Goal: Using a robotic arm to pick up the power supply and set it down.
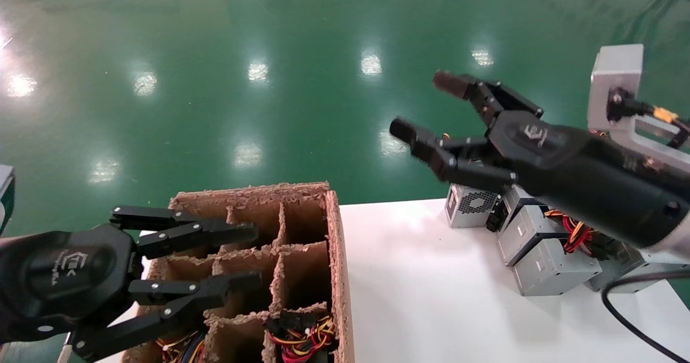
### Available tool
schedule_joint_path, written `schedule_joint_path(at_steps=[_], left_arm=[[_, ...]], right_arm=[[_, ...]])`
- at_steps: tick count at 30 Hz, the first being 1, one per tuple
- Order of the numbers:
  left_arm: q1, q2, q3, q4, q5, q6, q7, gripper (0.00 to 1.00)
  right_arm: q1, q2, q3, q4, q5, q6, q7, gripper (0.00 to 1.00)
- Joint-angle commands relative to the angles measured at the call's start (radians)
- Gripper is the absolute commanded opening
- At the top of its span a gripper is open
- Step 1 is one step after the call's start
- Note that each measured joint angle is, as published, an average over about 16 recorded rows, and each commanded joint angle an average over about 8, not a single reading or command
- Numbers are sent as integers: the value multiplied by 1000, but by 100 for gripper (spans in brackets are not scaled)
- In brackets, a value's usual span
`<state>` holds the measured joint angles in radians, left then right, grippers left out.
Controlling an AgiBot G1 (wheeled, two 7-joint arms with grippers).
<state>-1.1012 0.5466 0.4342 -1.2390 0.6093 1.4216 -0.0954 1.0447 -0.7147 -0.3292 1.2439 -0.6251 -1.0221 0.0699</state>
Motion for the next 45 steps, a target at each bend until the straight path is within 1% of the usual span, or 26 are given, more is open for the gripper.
schedule_joint_path(at_steps=[1,18,24,28,45], left_arm=[[0,0,0,0,0,0,0,100],[0,0,0,0,0,0,0,100],[0,0,0,0,0,0,0,100],[0,0,0,0,0,0,0,100],[0,0,0,0,0,0,0,100]], right_arm=[[3,9,4,4,-9,-42,10,100],[25,87,42,34,-89,-398,99,100],[31,107,51,41,-109,-488,120,100],[33,112,54,44,-115,-513,125,100],[31,105,51,41,-108,-481,119,100]])
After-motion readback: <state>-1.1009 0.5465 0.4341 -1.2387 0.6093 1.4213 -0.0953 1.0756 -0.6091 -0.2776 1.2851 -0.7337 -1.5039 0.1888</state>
